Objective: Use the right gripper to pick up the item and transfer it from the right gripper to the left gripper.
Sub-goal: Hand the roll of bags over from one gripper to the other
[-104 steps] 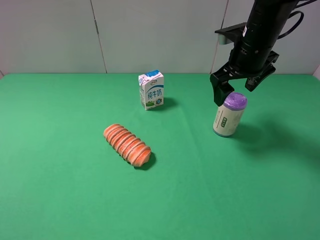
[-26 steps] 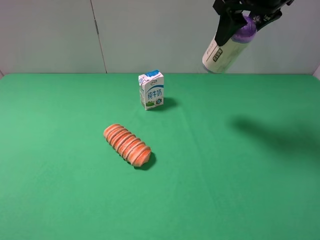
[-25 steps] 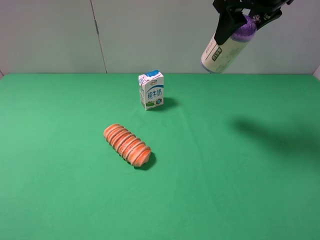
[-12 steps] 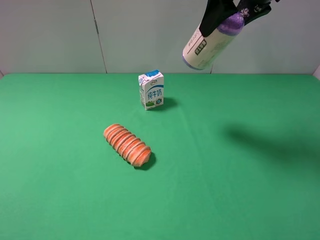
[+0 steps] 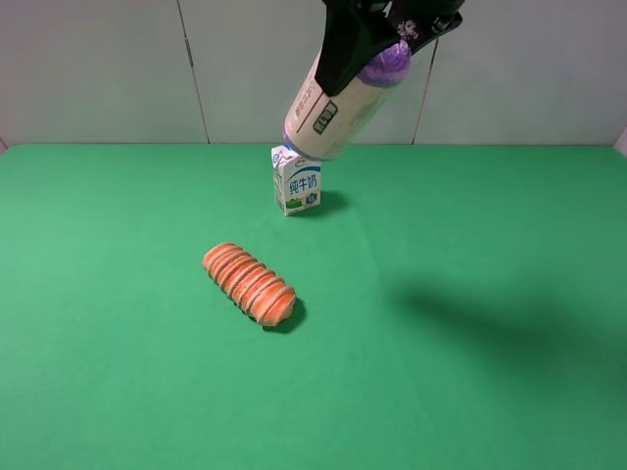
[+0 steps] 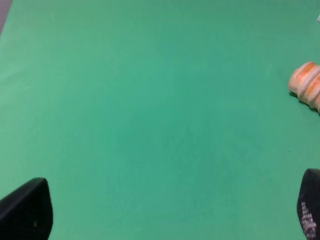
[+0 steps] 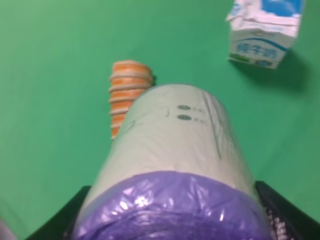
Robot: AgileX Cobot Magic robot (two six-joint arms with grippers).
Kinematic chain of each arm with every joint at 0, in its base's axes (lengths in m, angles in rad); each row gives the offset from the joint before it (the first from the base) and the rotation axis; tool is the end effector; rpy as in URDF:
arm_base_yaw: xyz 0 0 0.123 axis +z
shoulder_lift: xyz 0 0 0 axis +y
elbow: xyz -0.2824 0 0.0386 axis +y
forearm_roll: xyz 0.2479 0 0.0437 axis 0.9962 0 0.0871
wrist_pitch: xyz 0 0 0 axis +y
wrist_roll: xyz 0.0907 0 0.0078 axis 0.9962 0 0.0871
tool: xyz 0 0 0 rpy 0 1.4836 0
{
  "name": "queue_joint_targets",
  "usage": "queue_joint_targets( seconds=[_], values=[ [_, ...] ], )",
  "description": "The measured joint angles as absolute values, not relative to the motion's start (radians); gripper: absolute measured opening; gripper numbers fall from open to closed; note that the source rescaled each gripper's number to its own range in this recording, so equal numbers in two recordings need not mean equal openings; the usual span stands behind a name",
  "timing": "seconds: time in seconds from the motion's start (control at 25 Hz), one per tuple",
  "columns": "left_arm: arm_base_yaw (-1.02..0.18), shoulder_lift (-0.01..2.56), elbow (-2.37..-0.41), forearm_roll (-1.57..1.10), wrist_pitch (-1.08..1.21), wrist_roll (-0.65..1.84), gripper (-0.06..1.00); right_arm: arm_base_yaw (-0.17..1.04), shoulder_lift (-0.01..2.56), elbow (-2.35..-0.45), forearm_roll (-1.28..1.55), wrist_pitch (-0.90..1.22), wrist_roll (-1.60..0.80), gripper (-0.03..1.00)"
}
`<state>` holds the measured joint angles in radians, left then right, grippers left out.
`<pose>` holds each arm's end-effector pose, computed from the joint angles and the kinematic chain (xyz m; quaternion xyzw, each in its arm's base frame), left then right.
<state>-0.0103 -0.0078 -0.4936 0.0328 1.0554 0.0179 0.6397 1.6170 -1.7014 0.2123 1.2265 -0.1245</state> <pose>-0.0051 0.0027 0.2758 0.0114 0.8513 0.0184 0.5243 0.2615 0.2171 0.3904 -0.3500 0.8955 0.1667 0.2184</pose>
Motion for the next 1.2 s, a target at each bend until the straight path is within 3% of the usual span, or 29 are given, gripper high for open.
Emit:
queue_joint_targets(
  seconds=[0.4, 1.0, 1.2],
  values=[
    [-0.010, -0.008, -0.494, 0.022, 1.055, 0.021, 0.93, 0.752, 1.615, -1.638, 0.190, 1.229, -0.215, 0.01],
    [-0.010, -0.008, -0.494, -0.096, 1.055, 0.138, 0.93, 0.757, 1.612, -1.555, 0.278, 1.200, -0.513, 0.01],
    [-0.010, 0.111, -0.500, -0.174, 1.057, 0.253, 0.93, 0.757, 1.610, -1.555, 0.352, 1.192, -0.626, 0.01]
  ],
)
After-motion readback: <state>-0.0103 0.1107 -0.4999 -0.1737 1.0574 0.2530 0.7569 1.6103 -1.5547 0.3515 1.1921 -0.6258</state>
